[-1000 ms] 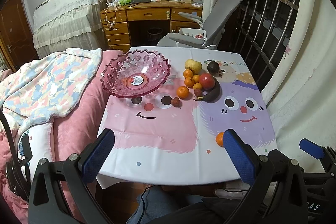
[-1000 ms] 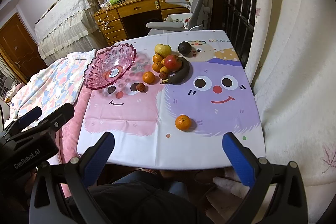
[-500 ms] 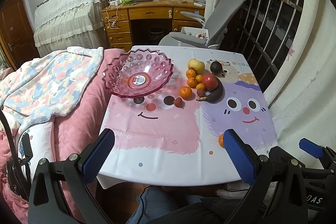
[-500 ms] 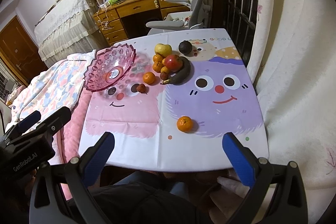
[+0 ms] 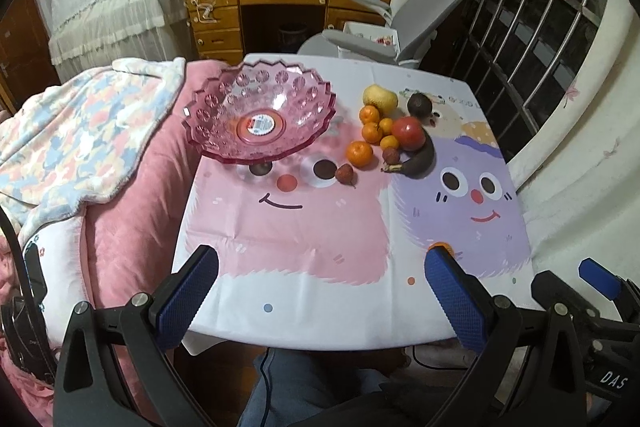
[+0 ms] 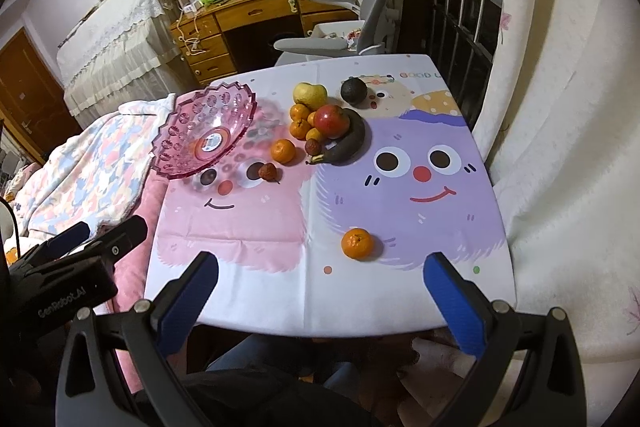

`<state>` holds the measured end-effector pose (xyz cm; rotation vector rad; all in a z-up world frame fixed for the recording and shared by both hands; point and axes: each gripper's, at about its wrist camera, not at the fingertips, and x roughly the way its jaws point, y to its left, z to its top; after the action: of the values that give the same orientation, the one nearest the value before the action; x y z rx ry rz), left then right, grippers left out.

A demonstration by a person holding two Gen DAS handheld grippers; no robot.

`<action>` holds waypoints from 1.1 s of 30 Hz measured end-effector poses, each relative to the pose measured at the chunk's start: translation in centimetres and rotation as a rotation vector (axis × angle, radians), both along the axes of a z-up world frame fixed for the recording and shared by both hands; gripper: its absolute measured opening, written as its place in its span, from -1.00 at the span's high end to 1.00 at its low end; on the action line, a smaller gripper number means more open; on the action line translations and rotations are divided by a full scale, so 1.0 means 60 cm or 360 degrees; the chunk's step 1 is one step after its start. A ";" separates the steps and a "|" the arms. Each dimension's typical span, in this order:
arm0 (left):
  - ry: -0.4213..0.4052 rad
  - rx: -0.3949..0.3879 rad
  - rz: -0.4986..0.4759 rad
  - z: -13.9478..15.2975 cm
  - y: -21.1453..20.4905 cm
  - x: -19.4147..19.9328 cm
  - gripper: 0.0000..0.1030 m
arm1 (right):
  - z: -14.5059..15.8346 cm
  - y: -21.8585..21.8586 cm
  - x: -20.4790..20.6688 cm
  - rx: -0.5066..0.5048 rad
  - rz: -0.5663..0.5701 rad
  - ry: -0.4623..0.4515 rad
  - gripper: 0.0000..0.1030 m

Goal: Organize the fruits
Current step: 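Move left tool toward brown wrinkled fruit while right tool approaches lone mandarin, then close left tool on brown wrinkled fruit while right tool grasps the mandarin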

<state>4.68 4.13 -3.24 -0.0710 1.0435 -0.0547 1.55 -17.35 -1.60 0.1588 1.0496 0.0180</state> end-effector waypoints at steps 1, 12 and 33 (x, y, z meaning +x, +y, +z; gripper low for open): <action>0.0016 -0.0008 -0.0018 -0.006 0.004 0.008 -0.99 | -0.004 0.003 0.005 0.0006 -0.0020 0.0009 -1.00; 0.0209 -0.0015 -0.0267 -0.054 0.055 0.122 -0.99 | -0.030 0.036 0.051 -0.0043 -0.0265 0.0054 -0.99; 0.0437 -0.0008 -0.0496 -0.209 -0.014 0.243 -0.99 | -0.172 0.037 0.103 -0.0290 -0.0349 0.0293 -0.95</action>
<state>19.29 3.30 -15.80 0.0825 1.3219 -0.3384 7.73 -15.10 -11.92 0.1108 1.2064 -0.2943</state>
